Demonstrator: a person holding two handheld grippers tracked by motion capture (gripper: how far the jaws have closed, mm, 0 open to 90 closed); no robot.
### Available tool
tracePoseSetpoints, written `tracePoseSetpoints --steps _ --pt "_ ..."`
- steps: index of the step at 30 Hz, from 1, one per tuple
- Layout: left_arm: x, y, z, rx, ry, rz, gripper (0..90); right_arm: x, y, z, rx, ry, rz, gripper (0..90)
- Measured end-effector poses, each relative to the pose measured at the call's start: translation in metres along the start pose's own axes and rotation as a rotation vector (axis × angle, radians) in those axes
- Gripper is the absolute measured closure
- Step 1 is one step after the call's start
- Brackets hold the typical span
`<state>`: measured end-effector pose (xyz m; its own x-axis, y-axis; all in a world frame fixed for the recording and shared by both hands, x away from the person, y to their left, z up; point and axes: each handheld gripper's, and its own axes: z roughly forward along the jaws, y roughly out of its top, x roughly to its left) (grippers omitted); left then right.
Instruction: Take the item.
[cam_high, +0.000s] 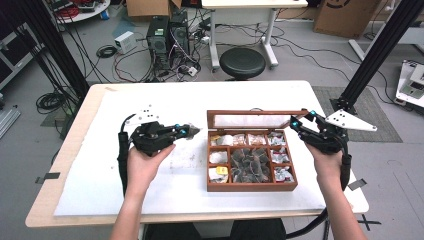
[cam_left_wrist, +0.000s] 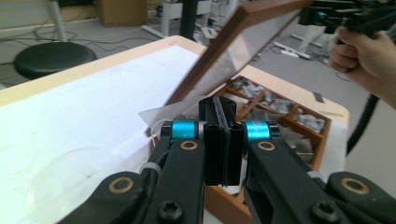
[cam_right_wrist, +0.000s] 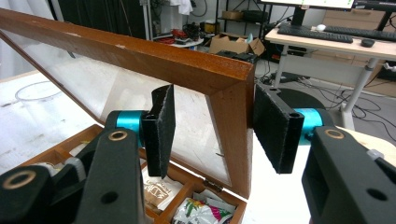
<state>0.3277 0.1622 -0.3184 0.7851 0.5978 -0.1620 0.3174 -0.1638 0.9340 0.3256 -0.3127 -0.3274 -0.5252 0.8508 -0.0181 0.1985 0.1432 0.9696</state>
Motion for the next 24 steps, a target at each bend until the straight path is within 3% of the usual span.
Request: tracePoseSetpoints --steps 11,21,24 --pt "0.022 -0.009 -0.005 -0.049 0.070 -0.046 89.5 0.001 -0.001 -0.002 0.003 0.004 -0.003 50.5" --pt "0.037 -0.020 -0.003 -0.066 0.144 -0.061 89.5 0.001 -0.002 -0.002 0.003 0.001 -0.006 50.6" --pt "0.041 -0.024 -0.001 -0.075 0.146 -0.070 89.6 0.002 -0.002 -0.003 0.003 0.002 -0.008 50.6"
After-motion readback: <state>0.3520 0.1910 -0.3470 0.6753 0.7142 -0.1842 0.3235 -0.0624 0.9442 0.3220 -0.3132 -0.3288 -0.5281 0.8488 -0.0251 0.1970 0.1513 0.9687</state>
